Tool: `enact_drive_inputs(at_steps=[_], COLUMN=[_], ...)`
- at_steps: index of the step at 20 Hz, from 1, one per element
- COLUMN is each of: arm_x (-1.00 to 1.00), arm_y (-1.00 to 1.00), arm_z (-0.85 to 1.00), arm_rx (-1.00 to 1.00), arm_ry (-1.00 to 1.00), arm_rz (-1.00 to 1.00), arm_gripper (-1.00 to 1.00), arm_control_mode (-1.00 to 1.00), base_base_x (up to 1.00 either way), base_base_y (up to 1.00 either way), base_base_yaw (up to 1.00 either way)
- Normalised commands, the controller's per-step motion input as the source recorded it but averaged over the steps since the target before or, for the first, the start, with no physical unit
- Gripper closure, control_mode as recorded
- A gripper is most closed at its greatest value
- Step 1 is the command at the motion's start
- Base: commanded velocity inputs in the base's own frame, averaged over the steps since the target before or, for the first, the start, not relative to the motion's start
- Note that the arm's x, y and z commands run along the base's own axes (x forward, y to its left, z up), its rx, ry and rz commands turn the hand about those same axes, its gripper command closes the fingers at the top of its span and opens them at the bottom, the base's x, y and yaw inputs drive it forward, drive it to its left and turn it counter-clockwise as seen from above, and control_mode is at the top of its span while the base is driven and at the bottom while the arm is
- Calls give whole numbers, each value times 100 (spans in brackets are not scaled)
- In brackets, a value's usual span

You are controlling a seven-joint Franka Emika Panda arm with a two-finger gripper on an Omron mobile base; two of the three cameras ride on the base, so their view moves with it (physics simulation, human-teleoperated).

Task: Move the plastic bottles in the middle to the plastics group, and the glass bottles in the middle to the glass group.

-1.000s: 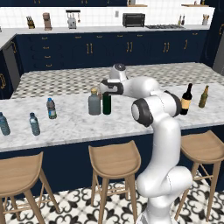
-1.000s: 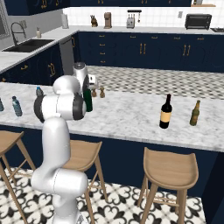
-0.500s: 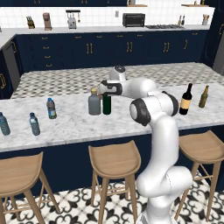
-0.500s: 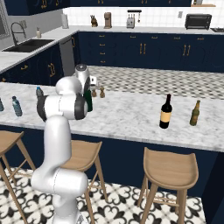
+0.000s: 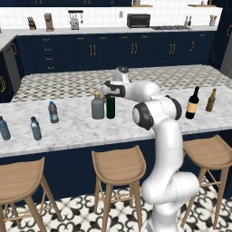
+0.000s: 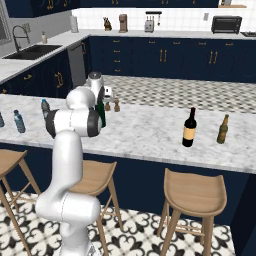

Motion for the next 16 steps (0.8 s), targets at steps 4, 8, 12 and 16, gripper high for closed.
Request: enact_drive_inputs(at_steps=[4, 8, 12, 16], arm_x=[4, 0, 0, 0], arm_y=[0, 0, 0, 0], arm_z=[-21, -18, -1, 0], arm_rx=[0, 0, 0, 0], arm_ry=[2, 1, 1, 1], arm_rz=[0, 0, 0, 0], arm_gripper=[-100, -100, -100, 100], arm_control_mode=[-100, -100, -100, -100], base_base_x=[0, 0, 0, 0], base_base_y=[0, 0, 0, 0], base_base_yaw=[0, 0, 0, 0])
